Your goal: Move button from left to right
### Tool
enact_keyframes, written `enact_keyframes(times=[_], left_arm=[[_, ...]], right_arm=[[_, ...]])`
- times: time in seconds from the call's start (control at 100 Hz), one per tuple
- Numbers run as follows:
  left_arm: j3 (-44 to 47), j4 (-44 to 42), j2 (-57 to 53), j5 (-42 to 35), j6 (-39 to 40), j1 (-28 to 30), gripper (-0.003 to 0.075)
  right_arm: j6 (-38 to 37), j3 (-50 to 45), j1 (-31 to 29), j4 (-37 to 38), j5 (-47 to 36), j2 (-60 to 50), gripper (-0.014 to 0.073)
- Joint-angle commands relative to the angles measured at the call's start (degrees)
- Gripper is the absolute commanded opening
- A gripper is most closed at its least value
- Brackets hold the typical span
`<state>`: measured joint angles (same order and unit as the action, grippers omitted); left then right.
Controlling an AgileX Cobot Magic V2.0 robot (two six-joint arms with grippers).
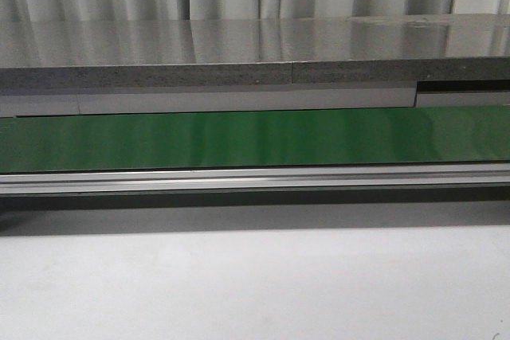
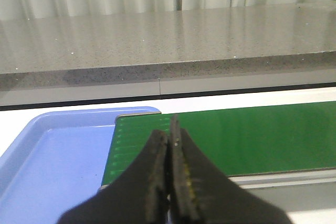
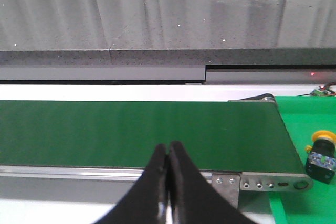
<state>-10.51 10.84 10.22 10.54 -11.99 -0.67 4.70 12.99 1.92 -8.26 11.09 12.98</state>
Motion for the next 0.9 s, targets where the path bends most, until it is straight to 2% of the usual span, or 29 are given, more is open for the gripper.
enact_keyframes(times=[0.0, 0.27, 0.48, 0.89], left_arm=[[-1.63, 0.76, 0.55, -5.03, 0.18, -0.29, -0.002], [-1.63, 0.76, 0.55, -5.03, 0.18, -0.29, -0.002], [-1.63, 0.76, 0.55, -5.03, 0.18, -0.29, -0.0021], [-1.63, 0.76, 0.55, -5.03, 0.18, -0.29, -0.0021]], right_arm=[[-6.19, -1.35, -0.06, 4.33, -6.04, -3.15, -0.0089], [-7.26, -9.67, -0.06, 6.53, -7.45, -14.85, -0.0089], [-7.37, -13.69, -0.06, 7.03, -11.84, -14.64, -0.0089], [-7.37, -13.59, -0.06, 7.03, -11.09, -14.64, -0.0089]])
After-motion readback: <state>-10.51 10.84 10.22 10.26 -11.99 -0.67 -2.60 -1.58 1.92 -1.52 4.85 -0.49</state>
